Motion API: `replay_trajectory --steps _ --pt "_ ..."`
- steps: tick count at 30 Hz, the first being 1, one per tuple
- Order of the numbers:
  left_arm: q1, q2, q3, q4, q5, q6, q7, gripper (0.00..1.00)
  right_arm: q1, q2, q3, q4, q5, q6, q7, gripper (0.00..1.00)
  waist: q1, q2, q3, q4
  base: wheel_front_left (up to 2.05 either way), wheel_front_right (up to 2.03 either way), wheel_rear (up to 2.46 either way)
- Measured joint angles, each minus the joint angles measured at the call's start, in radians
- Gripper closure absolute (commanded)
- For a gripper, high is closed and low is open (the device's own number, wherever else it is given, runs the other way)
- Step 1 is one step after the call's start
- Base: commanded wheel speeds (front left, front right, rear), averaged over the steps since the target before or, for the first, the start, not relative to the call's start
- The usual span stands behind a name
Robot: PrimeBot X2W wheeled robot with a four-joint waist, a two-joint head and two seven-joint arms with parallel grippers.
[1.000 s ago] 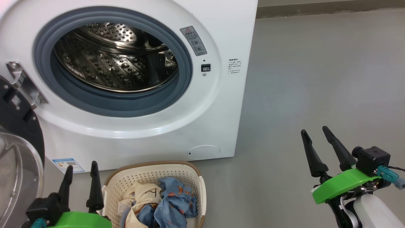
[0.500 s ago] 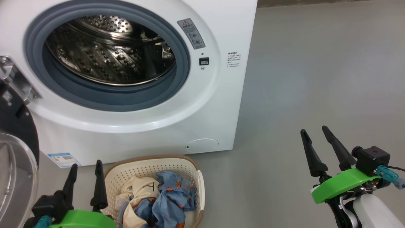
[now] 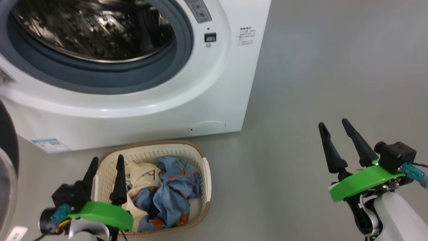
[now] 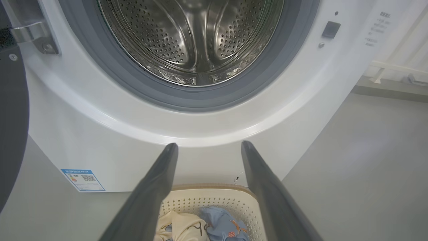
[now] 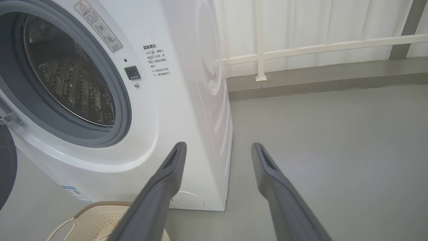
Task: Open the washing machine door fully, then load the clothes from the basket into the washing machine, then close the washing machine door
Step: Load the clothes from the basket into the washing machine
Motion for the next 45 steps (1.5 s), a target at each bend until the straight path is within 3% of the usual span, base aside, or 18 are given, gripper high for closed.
replay_trajectory --steps 18,31,45 --pt "-0.236 0.0 -0.106 0.339 -0.013 -0.074 0.011 0.0 -0.123 0.032 -0.002 -0.023 -0.008 0.0 0.0 0.0 0.0001 0.0 0.229 -0.044 0.0 0.0 0.0" --pt "-0.406 0.006 -0.297 0.551 -0.113 -0.082 0.083 0.0 -0.2 0.047 0.005 -0.043 -0.016 0.0 -0.002 0.0 0.0 0.0 0.378 -0.081 0.0 0.0 0.0" --pt "-0.578 0.068 -0.364 0.751 -0.17 -0.083 0.14 0.0 -0.269 0.074 0.009 -0.065 -0.019 0.0 -0.003 0.0 0.0 0.0 0.522 -0.137 0.0 0.0 0.0"
